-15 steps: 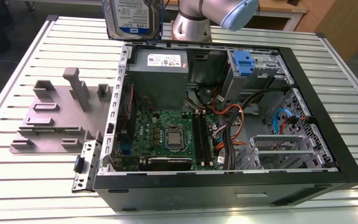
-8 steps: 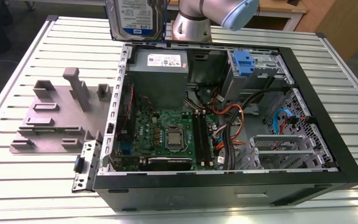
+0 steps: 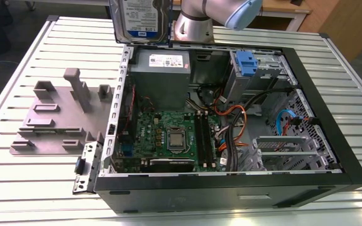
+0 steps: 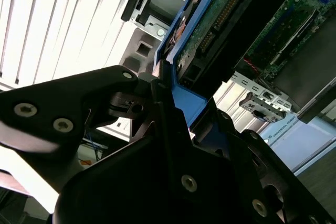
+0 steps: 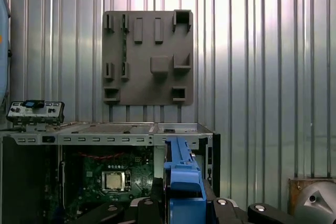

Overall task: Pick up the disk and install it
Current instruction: 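Pick up the disk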

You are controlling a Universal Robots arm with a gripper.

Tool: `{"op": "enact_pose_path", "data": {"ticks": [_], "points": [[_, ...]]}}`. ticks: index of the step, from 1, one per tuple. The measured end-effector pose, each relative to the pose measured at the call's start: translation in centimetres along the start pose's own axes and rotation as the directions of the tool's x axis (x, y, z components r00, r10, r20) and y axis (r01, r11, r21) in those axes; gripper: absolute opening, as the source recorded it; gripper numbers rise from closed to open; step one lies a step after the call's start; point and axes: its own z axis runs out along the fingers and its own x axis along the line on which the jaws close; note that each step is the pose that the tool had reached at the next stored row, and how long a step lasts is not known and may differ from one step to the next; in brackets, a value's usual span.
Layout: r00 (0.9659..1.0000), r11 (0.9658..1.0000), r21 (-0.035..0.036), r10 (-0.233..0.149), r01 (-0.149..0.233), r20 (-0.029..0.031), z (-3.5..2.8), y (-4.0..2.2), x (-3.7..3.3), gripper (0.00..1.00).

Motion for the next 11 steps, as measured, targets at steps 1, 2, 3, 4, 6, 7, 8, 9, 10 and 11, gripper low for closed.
{"op": "enact_pose_path", "data": {"ticks": [1, 2, 3, 4, 6, 7, 8, 9, 10, 11], "points": [[1.0, 1.0, 0.0001, 0.0, 0.0, 0.0001, 0.0, -0.07, 0.09, 0.36], [1.0, 1.0, 0.0, 0.0, 0.0, 0.0, 0.0, -0.14, 0.18, 0.36], [1.0, 1.0, 0.0, 0.0, 0.0, 0.0, 0.0, -0.21, 0.26, 0.36], [1.0, 1.0, 0.0, 0.001, -0.001, 0.0001, 0.0, -0.29, 0.34, 0.36], [1.0, 1.0, 0.0, 0.001, -0.001, 0.0001, -0.01, -0.45, 0.51, 0.36], [1.0, 1.0, 0.0001, 0.001, -0.001, 0.0001, -0.01, -0.53, 0.57, 0.36], [1.0, 1.0, 0.0, 0.001, -0.001, 0.0, -0.01, -0.62, 0.62, 0.36], [1.0, 1.0, 0.0, 0.001, -0.001, 0.0, -0.01, -0.71, 0.67, 0.36], [1.0, 1.0, 0.0, 0.001, -0.001, 0.0, -0.01, -0.81, 0.71, 0.36], [1.0, 1.0, -0.0001, 0.002, -0.002, 0.0, -0.02, -0.92, 0.74, 0.36]]}}
